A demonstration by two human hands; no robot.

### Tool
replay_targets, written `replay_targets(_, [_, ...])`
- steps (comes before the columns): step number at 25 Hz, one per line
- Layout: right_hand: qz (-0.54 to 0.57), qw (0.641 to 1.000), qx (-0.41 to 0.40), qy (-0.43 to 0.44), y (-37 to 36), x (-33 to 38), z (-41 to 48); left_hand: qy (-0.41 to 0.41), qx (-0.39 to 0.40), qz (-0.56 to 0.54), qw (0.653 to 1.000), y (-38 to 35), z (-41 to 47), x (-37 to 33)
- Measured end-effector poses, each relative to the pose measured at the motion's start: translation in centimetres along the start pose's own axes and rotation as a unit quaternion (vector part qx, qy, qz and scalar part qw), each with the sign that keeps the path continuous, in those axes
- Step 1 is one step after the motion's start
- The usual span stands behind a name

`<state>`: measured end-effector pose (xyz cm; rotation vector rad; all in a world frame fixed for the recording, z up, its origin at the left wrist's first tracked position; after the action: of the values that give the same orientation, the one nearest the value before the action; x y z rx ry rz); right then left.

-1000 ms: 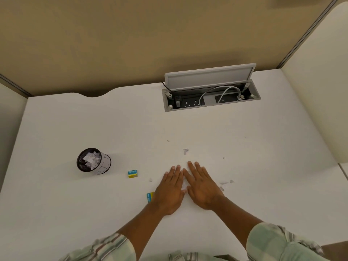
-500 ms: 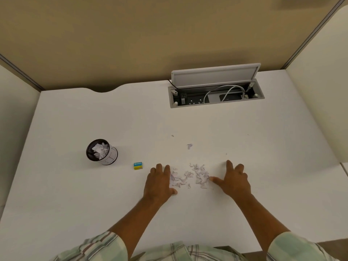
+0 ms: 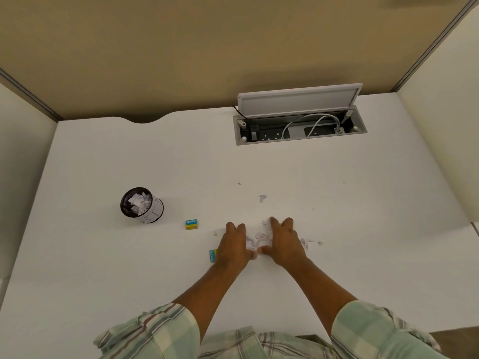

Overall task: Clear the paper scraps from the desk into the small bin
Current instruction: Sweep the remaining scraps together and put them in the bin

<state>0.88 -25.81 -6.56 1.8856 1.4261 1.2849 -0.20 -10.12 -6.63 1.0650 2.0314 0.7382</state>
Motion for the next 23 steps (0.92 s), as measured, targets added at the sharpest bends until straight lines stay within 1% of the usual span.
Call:
replay_targets(3, [-0.007,1.0,-0.007,0.024,-0.4,1.5,0.9,0.011,-0.011,-0.026,1.0,0.0,0.1,-0.3])
replay_targets(7, [-0.043,0.996,-0.03,0.074,-0.7,3.1,1.2,0.004,-0.018,-0.083,0.996,-0.4,0.0,-0.3])
replay_targets(11, [-0.07,0.99,-0.03,0.115,-1.4,4.1,1.0,-0.007,-0.045,-0.026,0.999,-0.3,0.2,-0.2])
replay_targets(14, [-0.078,0.99,-0.013,0.113,-1.6,4.2,1.5,-0.002,-0.022,-0.01,1.0,-0.3,0.8,-0.3])
replay_targets(17, [-0.061,0.996,0.015,0.068,-1.3,3.3,2.2,0.018,0.002,-0.009,1.0,0.0,1.2,-0.1])
replay_targets(19, [0.007,1.0,-0.005,0.02,-0.7,2.0,2.2,0.022,-0.003,-0.032,0.999,0.6,0.9,0.3])
replay_targets(20, [0.076,0.997,-0.026,-0.01,-0.4,1.2,2.1,0.025,-0.011,-0.059,0.998,1.0,0.6,0.7])
replay_targets(21, [0.16,0.985,-0.047,-0.042,-0.3,0.4,1.7,0.033,-0.018,-0.097,0.995,1.4,0.3,1.2])
replay_targets(23, [0.321,0.94,-0.068,-0.09,-0.5,-0.4,0.6,0.067,-0.019,-0.199,0.978,2.1,-0.5,2.5])
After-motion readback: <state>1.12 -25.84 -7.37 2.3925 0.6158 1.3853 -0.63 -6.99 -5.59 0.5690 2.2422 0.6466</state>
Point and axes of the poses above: each hand's wrist, its own z-axis towards the middle knuckle, its own y-axis out of the back of the hand, x = y × z, the point moved 9 cm from there along z, towards the middle knuckle, and after that the axes turned 10 degrees about y, right-handed, at the moved point
